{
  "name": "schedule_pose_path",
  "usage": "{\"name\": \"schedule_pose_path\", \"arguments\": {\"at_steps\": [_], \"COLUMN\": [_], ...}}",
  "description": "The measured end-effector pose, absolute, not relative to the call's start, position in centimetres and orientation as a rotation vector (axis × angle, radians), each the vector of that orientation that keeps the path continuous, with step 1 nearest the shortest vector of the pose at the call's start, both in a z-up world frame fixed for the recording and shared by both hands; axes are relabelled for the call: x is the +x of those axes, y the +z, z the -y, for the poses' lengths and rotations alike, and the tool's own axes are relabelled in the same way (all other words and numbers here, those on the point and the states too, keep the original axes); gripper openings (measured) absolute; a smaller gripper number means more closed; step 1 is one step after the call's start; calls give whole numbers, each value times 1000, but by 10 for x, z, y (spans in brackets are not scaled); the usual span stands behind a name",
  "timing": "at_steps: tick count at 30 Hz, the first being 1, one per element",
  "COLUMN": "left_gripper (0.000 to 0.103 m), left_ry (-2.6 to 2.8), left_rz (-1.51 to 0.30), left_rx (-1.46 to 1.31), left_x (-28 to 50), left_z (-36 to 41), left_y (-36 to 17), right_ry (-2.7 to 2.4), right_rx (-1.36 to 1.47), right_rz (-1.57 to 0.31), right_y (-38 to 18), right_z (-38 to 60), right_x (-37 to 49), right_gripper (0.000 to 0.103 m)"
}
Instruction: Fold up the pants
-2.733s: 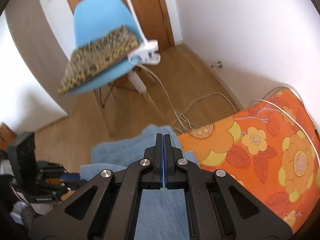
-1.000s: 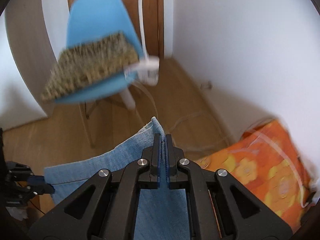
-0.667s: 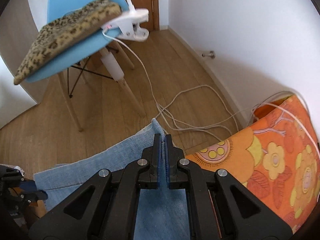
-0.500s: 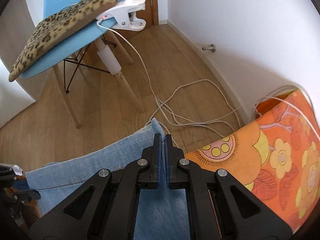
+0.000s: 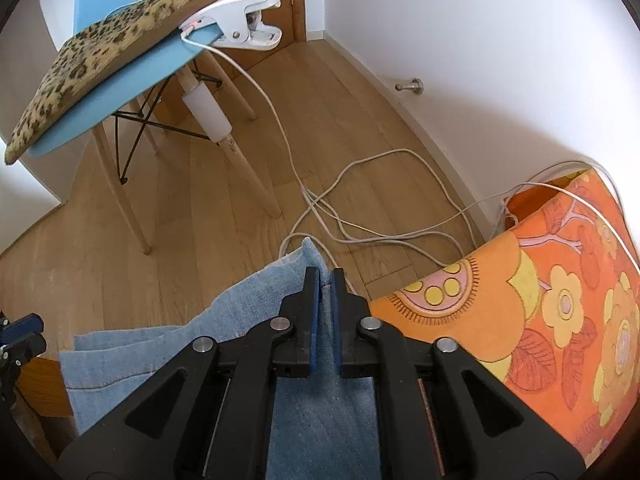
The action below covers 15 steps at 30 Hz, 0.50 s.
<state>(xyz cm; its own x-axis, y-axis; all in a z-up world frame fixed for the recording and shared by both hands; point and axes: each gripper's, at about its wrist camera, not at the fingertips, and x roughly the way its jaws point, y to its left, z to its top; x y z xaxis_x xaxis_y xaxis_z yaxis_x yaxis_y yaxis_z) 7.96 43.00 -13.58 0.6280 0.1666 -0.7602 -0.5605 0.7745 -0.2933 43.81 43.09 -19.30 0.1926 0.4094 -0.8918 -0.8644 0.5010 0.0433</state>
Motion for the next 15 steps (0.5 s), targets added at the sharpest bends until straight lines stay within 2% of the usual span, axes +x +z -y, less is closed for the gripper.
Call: {"name": "schedule_pose_path", "arguments": {"at_steps": [1, 3, 4, 9, 15], "left_gripper": [17, 17, 17, 17, 17], "left_ry": [440, 415, 402, 353, 279], "left_rz": [-789, -787, -794, -801, -748], "left_rx": [-557, -575, -578, -549, -499], "left_x": [79, 79, 84, 93, 97], "left_z": [-431, -429, -428, -412, -383], "left_y": [-136, -134, -134, -116, -68], "right_ry": [961, 971, 981, 995, 951], "right_rx": [-528, -505, -497, -434, -343], "right_rz": [-1017, -1010, -1001, -956, -880], "right_y": [-188, -175, -168, -117, -38], "right_z": [-428, -422, -419, -372, -258], "right_x": [438, 436, 435, 428, 403], "right_gripper": [14, 27, 29, 30, 30]}}
